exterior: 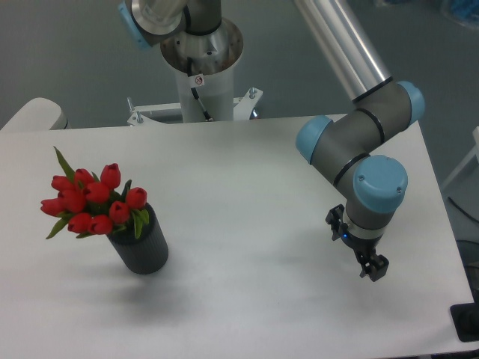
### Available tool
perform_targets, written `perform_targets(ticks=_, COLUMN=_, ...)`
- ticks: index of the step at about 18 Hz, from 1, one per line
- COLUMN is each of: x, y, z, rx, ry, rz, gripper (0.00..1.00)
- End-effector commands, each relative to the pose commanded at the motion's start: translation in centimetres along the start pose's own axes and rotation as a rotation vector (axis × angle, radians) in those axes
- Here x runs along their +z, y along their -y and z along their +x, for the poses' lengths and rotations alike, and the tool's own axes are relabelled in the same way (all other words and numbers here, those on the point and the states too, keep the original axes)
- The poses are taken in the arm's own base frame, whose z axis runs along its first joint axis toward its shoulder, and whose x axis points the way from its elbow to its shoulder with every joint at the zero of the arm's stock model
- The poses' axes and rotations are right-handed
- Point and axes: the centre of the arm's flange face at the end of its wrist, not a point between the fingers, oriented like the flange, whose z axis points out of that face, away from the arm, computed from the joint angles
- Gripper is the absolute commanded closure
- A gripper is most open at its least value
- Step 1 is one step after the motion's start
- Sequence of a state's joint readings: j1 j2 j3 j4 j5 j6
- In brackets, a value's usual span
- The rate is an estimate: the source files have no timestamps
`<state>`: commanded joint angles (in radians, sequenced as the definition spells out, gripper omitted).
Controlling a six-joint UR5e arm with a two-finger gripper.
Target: Pick up the flowers from the vase
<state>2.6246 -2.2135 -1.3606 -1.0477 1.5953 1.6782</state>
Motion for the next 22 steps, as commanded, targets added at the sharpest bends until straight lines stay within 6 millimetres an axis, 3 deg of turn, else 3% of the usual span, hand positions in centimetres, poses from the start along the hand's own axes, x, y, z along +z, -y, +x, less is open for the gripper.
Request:
perform_targets(ticks=6, x=0.6, y=0.2, z=0.5, rx=-0.019, ry=-0.013, rz=0.004, gripper=0.00)
perform_targets(ticks=10, x=0.9, y=0.7, z=2.0, rx=-0.031, ry=0.028, rz=0.009, gripper=0.00)
perform_targets(ticks=12, x=-0.3, y=0.3, z=2.9, rx=-0.037, ry=0.034, rz=0.023, gripper=0.00)
perform_targets(ticks=14, x=-2.3, y=1.3, z=4.8, rx=-0.037, ry=0.043, rz=0.138, gripper=0.00)
perform_targets(ticks=18, x=-3.9, y=2.2, z=8.8, rx=-0.052, ry=0.029, rz=0.288, gripper=0.00)
perform_targets(ticks=22, x=-5.6, y=4.0, z=11.2, rx=-0.058, ry=0.015, rz=0.416, gripper=0.00)
